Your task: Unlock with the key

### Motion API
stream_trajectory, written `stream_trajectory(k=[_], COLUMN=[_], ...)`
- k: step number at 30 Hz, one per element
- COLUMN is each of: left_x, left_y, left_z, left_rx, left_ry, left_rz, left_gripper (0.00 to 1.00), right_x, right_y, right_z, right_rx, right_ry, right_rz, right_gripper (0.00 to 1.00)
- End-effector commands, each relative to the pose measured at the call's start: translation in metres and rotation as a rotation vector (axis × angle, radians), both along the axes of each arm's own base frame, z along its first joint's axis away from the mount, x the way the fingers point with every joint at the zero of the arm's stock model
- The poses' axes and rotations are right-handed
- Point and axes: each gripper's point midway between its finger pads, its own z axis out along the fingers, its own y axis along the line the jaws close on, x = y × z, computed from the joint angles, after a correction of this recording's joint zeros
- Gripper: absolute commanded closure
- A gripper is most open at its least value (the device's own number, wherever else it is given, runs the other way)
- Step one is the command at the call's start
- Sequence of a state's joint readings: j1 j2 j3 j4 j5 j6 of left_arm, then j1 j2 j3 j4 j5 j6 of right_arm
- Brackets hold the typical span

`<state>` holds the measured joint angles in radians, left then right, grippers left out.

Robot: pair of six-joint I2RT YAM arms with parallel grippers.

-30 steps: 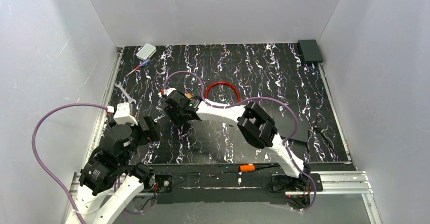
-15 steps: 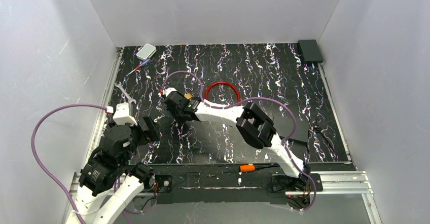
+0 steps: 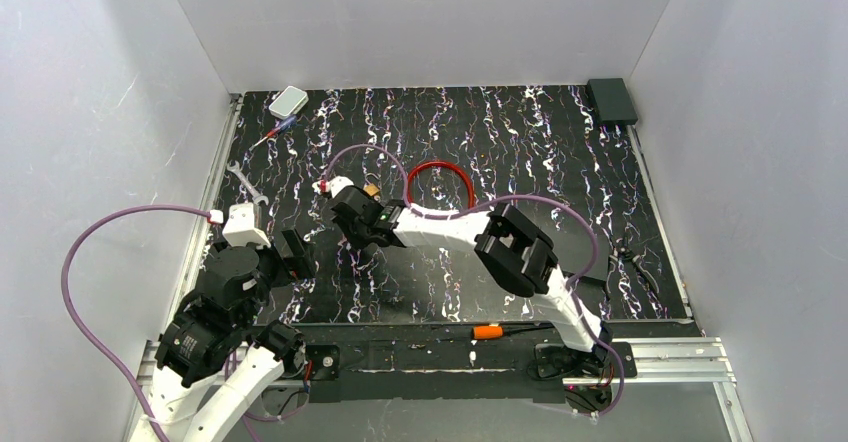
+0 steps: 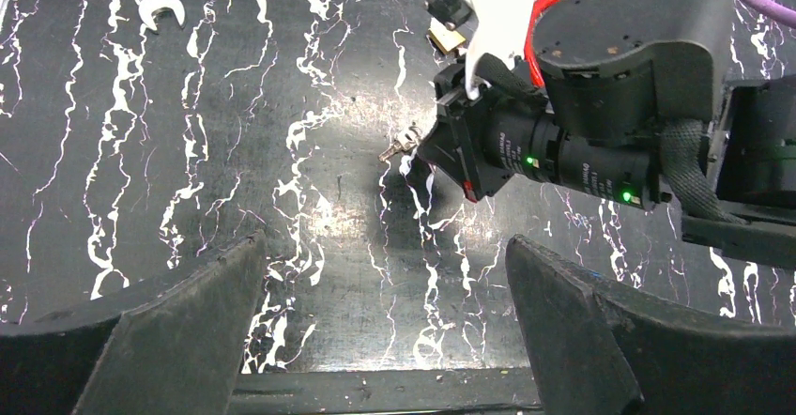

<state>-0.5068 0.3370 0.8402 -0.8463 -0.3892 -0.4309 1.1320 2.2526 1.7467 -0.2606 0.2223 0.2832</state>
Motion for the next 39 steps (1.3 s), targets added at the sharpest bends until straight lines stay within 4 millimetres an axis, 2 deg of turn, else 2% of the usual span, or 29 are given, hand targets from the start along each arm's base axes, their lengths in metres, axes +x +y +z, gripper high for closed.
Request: stream_trajectory(k=[1,13,22,27,33,39], left_x=[-0.001,0.000,-0.003,-0.009,-0.013,-0.001], left_y=[0.009,0.002,-0.008,-0.031,-0.044,-0.075], left_z=[-0.005,-0.008,-0.007,-0.019,-0.037,-0.043], left_rx=[0.024,0.017,-0.049,-0.221,-0.359,-0.549], left_ry=[0.013,0.043,0.078,0.172,0.343,0.427], left_rz=[0.039,0.017,0.008,0.011,0.135,0.176], left_gripper=[0.02,0.02,0.10,0.15,0.17,0.21], right_x=[-0.014,-0.027,-0.044,-0.049,-0.048,-0.051], right_y=[-0.018,-0.035,-0.054,-0.069,-0.081,-0.091], right_z=[0.005,0.045,0.075,0.086,0.107,0.119], right_rx=[-0.021,0.082,0.149,0.146,0.166,0.162], right_ry=[0.020,-0.047,-0.134,-0.176,-0.270,-0.326], right_rz=[0.030,0.099,0.236,0.270,0.296,0.301], right_gripper=[0.99,0.99,0.99,0.99,0.99,0.99])
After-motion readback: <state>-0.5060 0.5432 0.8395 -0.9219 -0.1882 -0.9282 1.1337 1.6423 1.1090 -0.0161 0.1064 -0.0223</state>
